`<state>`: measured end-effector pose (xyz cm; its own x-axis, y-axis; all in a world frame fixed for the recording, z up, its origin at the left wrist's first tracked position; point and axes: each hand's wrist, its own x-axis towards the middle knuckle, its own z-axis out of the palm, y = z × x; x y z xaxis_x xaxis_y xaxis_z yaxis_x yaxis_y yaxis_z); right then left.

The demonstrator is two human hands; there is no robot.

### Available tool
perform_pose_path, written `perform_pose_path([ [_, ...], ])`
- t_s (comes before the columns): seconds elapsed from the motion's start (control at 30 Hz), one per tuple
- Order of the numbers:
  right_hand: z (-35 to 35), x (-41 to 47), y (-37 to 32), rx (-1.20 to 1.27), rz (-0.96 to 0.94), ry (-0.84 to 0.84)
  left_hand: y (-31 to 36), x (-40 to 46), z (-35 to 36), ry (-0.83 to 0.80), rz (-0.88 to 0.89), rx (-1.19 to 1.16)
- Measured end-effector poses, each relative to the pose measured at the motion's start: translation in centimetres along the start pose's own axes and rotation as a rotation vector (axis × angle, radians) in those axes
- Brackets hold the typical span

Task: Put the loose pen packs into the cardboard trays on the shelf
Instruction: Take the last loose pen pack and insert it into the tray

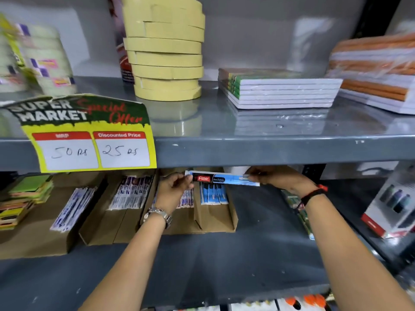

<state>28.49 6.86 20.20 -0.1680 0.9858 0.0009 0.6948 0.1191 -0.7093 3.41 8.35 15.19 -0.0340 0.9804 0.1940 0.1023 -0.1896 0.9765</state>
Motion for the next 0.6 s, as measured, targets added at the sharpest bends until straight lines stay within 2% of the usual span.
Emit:
perform_pose_path([
  [0.07, 0.4, 0.3, 0.6, -0.008, 0.017, -0.014, 0.0, -0.2, 0.0, -0.019, 0.001, -0.002],
  [0.17, 1.8, 0.5, 1.6, 0.192, 0.046, 0.021, -1.1, -0.8, -0.1, 0.022, -0.013, 0.036],
  [0.23, 3.5, 0.9, 2.4, 0.400, 0.134, 0.081, -3.5, -1.3, -0.8, 0.065, 0.000, 0.295],
  [0.27, 4.8, 1.2, 3.0, 0.518, 0.207, 0.110, -5.3, -1.7, -1.2, 0.027, -0.014, 0.474],
  [0.33, 7.0, 2.1, 3.3, 0.671, 0.322, 0.178, -8.2, -3.0, -1.8, -0.158, -0.070, 0.799],
  [0.43, 10.4, 4.1, 3.7, 0.640, 0.427, 0.283, -12.2, -4.8, -1.7, -0.304, -0.070, 1.022],
  [0.6, 14.7, 7.2, 3.9, 0.495, 0.488, 0.424, -16.3, -5.6, -0.9, -0.337, 0.011, 1.101],
])
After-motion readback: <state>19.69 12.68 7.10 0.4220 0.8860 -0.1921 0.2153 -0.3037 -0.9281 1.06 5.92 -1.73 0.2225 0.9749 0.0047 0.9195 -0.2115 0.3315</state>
